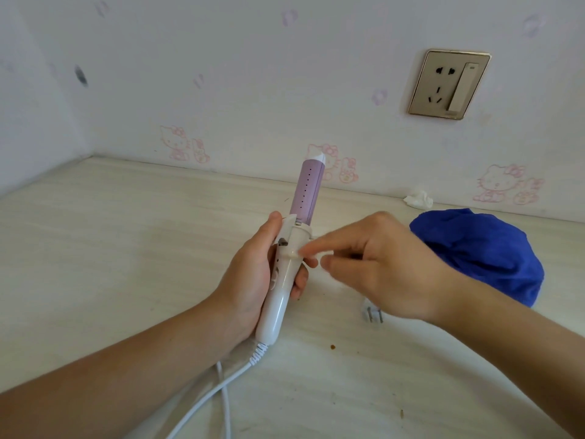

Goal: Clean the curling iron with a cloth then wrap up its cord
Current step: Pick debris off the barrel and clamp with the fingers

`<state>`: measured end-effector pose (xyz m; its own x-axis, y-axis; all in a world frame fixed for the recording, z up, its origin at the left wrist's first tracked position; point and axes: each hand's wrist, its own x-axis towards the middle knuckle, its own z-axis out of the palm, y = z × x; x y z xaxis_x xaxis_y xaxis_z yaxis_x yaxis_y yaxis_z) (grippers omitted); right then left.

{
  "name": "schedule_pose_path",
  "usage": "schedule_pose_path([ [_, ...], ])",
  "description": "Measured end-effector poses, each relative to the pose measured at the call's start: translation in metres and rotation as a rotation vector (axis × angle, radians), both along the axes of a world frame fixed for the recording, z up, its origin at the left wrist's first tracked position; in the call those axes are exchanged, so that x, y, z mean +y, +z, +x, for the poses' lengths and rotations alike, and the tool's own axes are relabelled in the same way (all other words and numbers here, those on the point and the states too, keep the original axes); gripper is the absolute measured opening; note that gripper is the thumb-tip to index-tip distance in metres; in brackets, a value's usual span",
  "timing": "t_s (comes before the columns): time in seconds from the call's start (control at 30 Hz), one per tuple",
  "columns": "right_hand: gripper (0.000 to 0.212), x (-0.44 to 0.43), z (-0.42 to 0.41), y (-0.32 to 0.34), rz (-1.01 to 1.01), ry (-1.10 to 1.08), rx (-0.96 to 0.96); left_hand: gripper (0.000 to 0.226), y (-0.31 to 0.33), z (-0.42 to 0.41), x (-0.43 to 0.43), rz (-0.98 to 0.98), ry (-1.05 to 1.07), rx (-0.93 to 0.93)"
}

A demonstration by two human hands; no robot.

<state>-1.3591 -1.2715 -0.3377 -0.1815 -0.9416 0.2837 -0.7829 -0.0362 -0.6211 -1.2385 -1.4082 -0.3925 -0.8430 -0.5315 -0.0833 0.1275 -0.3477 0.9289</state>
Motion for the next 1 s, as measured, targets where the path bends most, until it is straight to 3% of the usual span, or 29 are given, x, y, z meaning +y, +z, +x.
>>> schedule_pose_path([
  [0.07, 0.033, 0.0, 0.006, -0.002, 0.011, 0.04, 0.023, 0.057, 0.0, 0.0, 0.0, -0.006, -0.004, -0.01],
  [0.2, 0.036, -0.005, -0.009, -0.003, -0.095, -0.117, -0.045, 0.059, 0.0, 0.0, 0.0, -0.019, -0.022, 0.005],
  [0.37, 0.031, 0.001, 0.011, -0.008, 0.003, 0.121, 0.023, 0.058, -0.001, 0.0, -0.001, 0.012, -0.005, -0.022],
  [0.53, 0.036, -0.004, -0.007, -0.008, -0.113, -0.114, -0.015, 0.059, 0.0, 0.001, 0.0, -0.009, -0.014, 0.003],
  [0.7, 0.033, 0.002, 0.013, -0.01, 0.015, 0.169, 0.059, 0.059, -0.001, 0.002, 0.0, -0.012, -0.001, -0.026],
  [0.87, 0.032, -0.006, -0.001, -0.001, -0.043, 0.01, 0.005, 0.054, 0.0, 0.001, -0.001, -0.027, 0.0, -0.001],
  [1.0, 0.041, 0.002, 0.017, -0.006, 0.071, 0.197, 0.097, 0.055, 0.0, 0.002, -0.001, 0.032, 0.013, -0.037],
])
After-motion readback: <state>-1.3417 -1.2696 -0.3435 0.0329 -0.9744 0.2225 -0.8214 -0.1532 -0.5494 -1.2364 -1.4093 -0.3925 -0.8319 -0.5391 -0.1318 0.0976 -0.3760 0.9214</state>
